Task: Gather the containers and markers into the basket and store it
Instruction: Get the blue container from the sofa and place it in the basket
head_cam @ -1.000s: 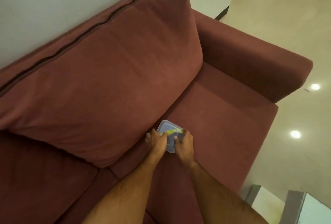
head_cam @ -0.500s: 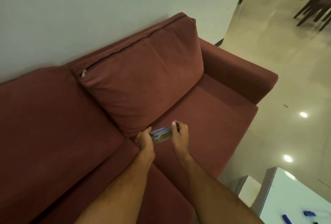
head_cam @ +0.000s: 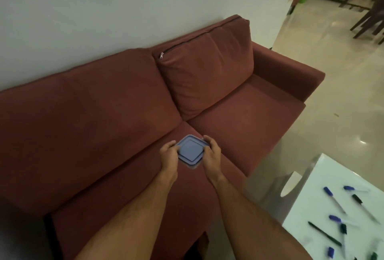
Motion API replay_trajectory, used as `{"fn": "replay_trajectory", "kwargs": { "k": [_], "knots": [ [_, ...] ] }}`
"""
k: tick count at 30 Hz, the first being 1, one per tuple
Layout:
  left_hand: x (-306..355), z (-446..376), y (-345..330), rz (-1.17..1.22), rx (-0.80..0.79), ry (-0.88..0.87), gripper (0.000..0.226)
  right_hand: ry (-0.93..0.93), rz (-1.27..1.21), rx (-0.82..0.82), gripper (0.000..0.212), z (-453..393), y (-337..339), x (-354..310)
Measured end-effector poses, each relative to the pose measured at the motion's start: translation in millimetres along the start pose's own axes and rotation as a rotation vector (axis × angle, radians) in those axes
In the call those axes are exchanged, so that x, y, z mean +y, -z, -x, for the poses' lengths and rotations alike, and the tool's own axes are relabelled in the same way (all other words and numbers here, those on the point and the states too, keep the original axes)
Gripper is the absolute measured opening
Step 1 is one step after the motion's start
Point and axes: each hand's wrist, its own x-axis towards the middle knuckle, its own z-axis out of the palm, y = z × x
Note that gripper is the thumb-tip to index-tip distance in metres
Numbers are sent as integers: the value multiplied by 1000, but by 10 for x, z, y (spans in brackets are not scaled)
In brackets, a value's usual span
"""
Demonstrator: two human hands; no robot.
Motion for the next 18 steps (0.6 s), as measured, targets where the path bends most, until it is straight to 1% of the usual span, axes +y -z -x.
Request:
{"fn": "replay_trajectory", "kwargs": {
  "k": [3, 6, 9, 12, 16, 18],
  "knots": [
    [-225, 292, 163, -64, -18, -11, 27, -1, 4, 19, 43, 342, 108, 107],
    [-510, 569, 201, -104, -61, -25, 11, -18, 25, 30, 42, 647, 327, 232],
    [-854, 827, 171, -163, -100, -12, 22, -43, 50, 57, 38, 955, 627, 374],
    [-1239, 1085, 86, -220, -153, 8, 18, -82, 41, 121, 33, 1280, 952, 515],
    [-1750, 1500, -78, -323, -208, -60, 18, -131, 16, 232, 28, 1708, 1468, 705],
    [-2009, 1719, -174, -384, -240, -98, 24, -161, -2, 276, 30, 1911, 1762, 783]
  ]
}}
